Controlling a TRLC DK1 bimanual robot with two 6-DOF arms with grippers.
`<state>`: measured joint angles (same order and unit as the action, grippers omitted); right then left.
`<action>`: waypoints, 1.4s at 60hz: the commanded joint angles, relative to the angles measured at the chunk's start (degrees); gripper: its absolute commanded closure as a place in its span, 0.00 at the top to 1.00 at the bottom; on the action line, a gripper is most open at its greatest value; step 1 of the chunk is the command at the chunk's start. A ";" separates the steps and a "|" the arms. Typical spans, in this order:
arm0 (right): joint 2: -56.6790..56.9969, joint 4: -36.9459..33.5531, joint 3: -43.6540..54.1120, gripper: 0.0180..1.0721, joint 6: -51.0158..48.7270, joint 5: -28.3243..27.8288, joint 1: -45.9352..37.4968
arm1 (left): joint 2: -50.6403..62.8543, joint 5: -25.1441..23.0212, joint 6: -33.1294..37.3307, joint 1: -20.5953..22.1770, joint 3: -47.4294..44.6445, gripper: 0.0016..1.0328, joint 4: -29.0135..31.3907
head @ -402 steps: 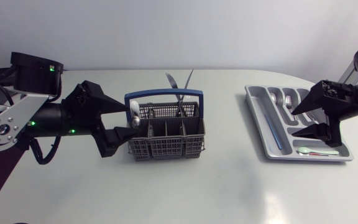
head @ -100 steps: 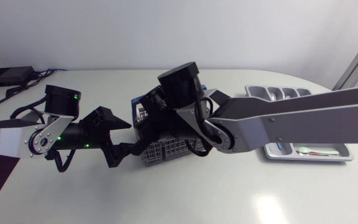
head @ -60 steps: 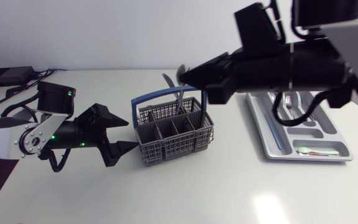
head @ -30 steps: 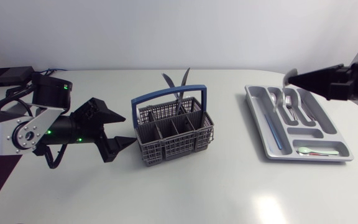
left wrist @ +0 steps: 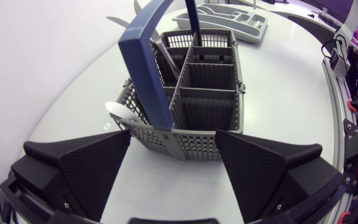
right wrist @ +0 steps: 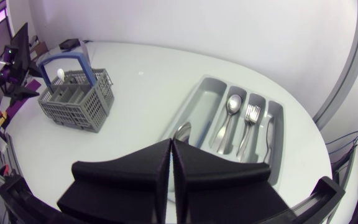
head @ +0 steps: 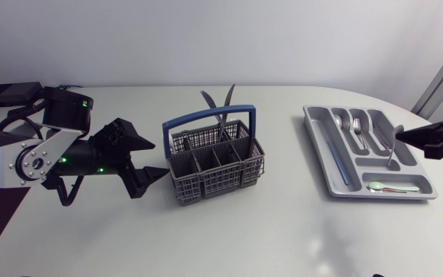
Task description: Unload the cutlery basket into the drawer organizer.
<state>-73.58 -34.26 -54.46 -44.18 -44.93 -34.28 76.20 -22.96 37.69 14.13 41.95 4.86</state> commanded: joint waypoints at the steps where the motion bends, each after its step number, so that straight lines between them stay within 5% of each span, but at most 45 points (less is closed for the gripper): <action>1: -3.06 0.33 1.46 0.05 -5.83 1.68 -1.40 | 0.52 0.99 -0.34 1.25 1.90 0.92 0.67; 46: -19.23 19.23 8.49 0.06 -20.68 23.92 -1.05 | 0.08 2.66 -0.78 1.69 2.34 0.92 1.82; 50: -18.70 20.81 9.98 0.19 -21.12 25.59 -0.35 | 0.17 2.66 -0.87 1.25 2.69 0.92 1.82; 56: -15.01 21.43 10.95 0.57 -20.33 25.50 0.27 | 0.35 2.57 -0.95 0.02 3.31 0.92 1.82; 60: -11.32 21.34 11.21 0.73 -19.19 25.50 1.06 | 0.61 2.48 -0.87 -0.86 3.66 0.92 1.82; 74: 2.21 14.13 9.11 0.83 -14.09 25.06 5.89 | 2.90 2.13 -1.04 -4.55 6.03 0.92 0.94; 84: 11.44 5.96 10.51 0.82 -6.00 25.15 21.27 | 8.87 2.13 -2.89 -7.71 9.46 0.92 -2.67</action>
<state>-65.12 -25.80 -44.84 -55.20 -19.70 -19.38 81.43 -20.64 36.80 7.92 48.60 3.84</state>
